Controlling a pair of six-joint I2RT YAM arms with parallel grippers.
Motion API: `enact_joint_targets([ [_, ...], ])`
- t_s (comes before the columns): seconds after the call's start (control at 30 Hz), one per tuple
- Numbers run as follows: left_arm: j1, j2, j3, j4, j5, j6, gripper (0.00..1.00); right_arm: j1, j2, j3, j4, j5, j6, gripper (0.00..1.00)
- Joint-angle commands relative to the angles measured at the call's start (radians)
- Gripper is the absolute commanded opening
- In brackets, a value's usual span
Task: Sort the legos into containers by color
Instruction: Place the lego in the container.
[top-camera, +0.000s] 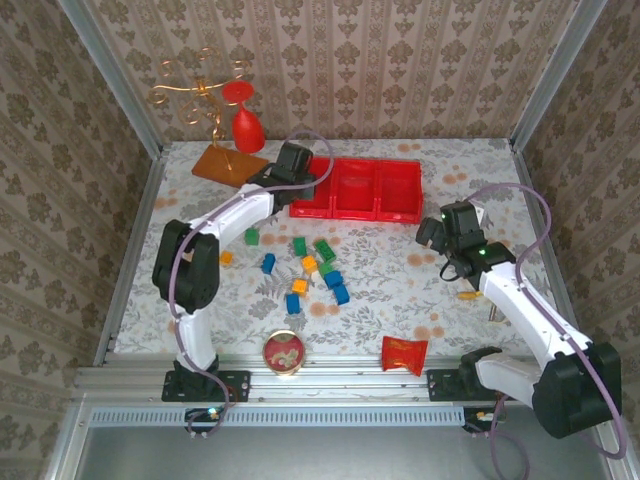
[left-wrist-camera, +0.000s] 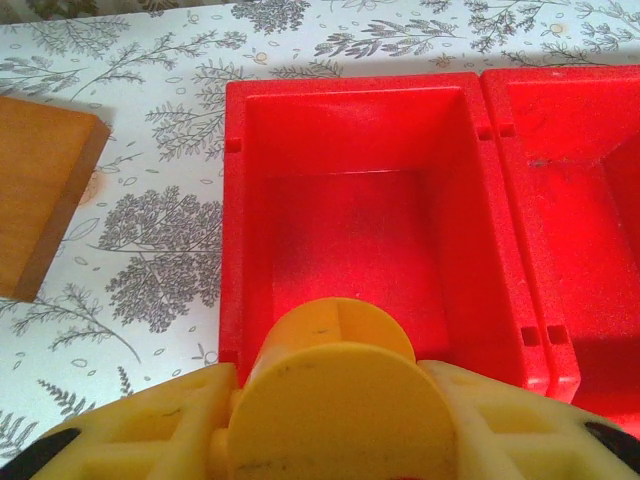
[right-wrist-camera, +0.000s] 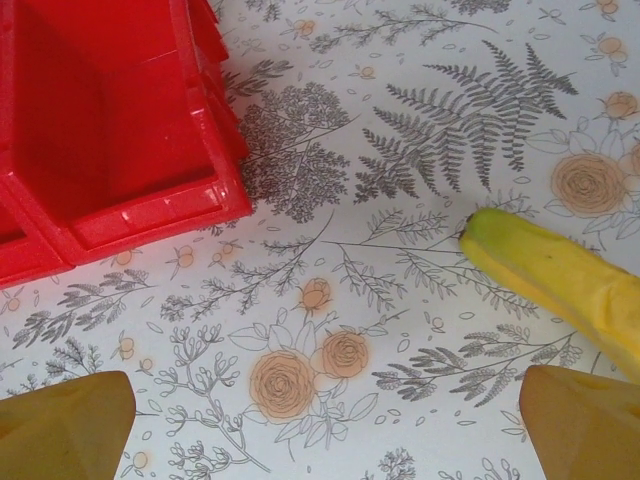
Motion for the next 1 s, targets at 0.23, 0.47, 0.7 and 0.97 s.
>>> enact_joint_targets([
  [0.23,-0.011,0.106,0.107,-0.033,-0.005,0.038,0.35,0.075,0.049,0.057,-0.072,0.028,0.031,1.0],
  [0.47,-0.01,0.126,0.12,-0.034,-0.013,0.049,0.37,0.109,0.056,0.043,-0.078,0.033,0.046,1.0],
  [0.7,-0.011,0.136,0.119,-0.032,-0.015,0.043,0.44,0.134,0.082,0.05,-0.084,0.038,0.052,1.0],
  [0.97,-0.012,0.135,0.121,-0.029,-0.012,0.036,0.55,0.155,0.1,0.064,-0.086,0.055,0.05,1.0],
])
